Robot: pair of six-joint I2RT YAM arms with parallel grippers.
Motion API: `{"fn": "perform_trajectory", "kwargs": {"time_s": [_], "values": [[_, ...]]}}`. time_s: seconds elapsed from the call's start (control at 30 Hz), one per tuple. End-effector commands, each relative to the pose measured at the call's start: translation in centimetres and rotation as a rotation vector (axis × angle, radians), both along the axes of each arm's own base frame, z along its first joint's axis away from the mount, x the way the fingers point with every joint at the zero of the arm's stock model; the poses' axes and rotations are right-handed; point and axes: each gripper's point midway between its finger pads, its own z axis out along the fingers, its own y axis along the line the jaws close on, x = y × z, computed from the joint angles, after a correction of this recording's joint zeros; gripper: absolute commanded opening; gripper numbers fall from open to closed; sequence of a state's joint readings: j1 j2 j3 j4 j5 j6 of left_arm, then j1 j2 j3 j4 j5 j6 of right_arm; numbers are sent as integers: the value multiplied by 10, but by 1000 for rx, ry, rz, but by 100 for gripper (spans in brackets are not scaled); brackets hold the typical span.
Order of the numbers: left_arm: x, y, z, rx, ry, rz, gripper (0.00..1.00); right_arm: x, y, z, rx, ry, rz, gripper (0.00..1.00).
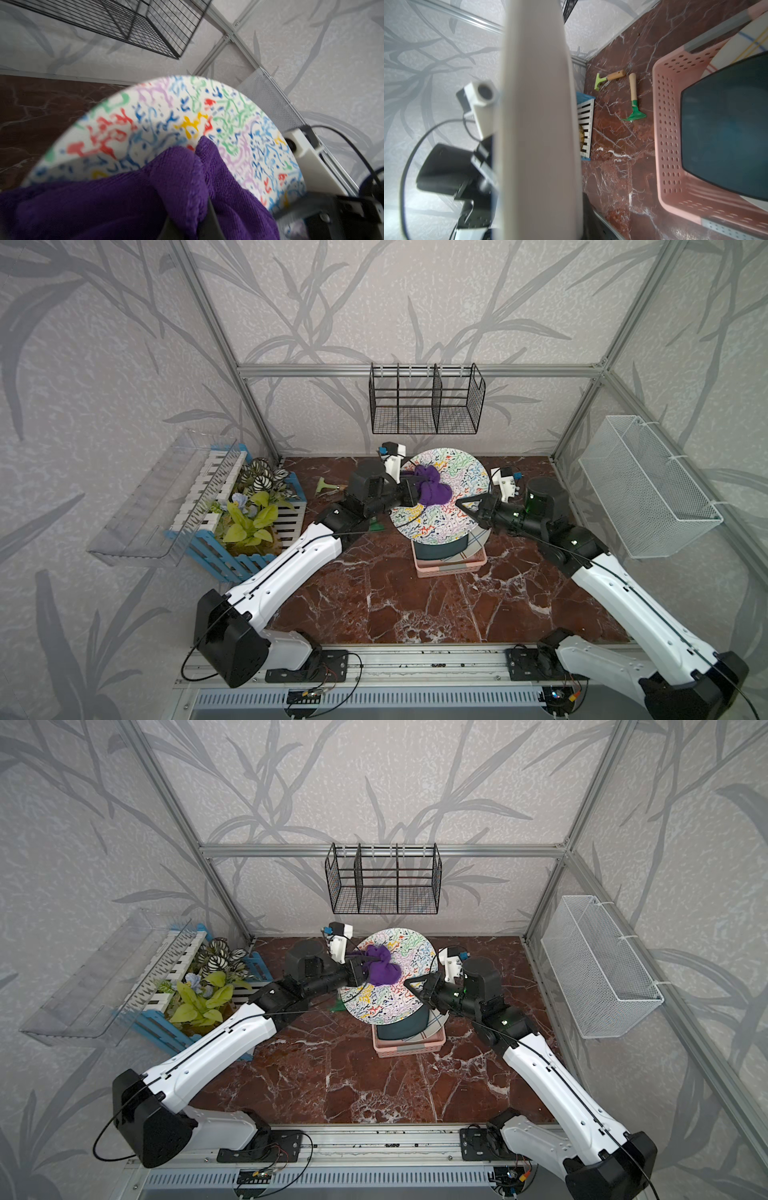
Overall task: Wipe the wet plate dry
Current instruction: Wipe the plate with towel.
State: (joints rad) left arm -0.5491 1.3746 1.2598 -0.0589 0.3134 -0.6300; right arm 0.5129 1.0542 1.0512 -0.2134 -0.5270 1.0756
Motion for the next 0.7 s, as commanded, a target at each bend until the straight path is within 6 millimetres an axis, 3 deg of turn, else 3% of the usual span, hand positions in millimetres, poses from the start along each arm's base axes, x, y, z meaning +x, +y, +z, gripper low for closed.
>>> {"fn": "perform_trajectory", "kwargs": {"time_s": [0.0, 0.1, 0.2, 0.23, 0.3, 0.43, 0.47, 0.53, 0.67], "values": [[12, -20, -14, 15, 61, -50, 0, -59, 17, 103, 179, -395, 255, 0], [-19, -83, -15, 63, 40, -262, 0, -45, 9, 114, 170, -421, 177, 0], [-41, -110, -25, 87, 72, -344, 0, -13, -20, 135, 203, -422, 35, 0], [-40, -109, -20, 50, 77, -339, 0, -1, -34, 138, 207, -406, -21, 0], [-32, -92, 16, -61, 30, -285, 0, 16, -63, 142, 226, -387, -123, 0], [-24, -31, 105, -421, -85, -187, 0, 28, -112, 152, 287, -382, -270, 0], [-24, -18, 118, -495, -105, -181, 0, 28, -120, 159, 323, -390, -286, 0], [-29, -1, 143, -626, -129, -199, 0, 27, -126, 173, 397, -411, -289, 0], [-44, -2, 184, -814, -156, -329, 0, 23, -113, 198, 531, -434, -212, 0]]}}
